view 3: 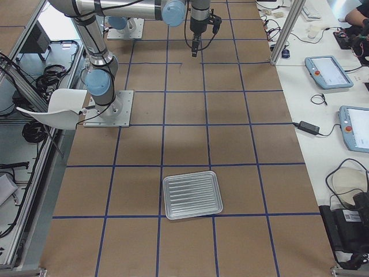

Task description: Place bearing gear from tray to pile

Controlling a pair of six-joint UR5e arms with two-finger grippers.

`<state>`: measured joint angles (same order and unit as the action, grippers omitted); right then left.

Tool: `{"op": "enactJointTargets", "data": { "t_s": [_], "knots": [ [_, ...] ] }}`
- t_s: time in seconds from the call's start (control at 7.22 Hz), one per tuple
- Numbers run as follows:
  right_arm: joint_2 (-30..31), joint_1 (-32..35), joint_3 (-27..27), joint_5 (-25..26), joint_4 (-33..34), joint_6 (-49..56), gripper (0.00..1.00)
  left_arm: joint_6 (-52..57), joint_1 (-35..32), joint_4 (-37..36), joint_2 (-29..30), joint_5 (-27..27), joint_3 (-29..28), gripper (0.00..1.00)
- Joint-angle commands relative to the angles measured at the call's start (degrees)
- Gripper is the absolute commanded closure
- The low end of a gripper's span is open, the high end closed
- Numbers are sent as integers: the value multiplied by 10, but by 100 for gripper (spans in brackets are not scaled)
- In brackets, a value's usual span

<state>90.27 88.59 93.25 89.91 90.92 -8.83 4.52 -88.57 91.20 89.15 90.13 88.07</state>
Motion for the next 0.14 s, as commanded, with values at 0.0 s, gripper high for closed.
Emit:
{"op": "enactJointTargets", "data": {
  "t_s": [0.0],
  "knots": [
    [0,0,0,0,0,0,0,0,2,3,-4,1,0,0]
  ]
}}
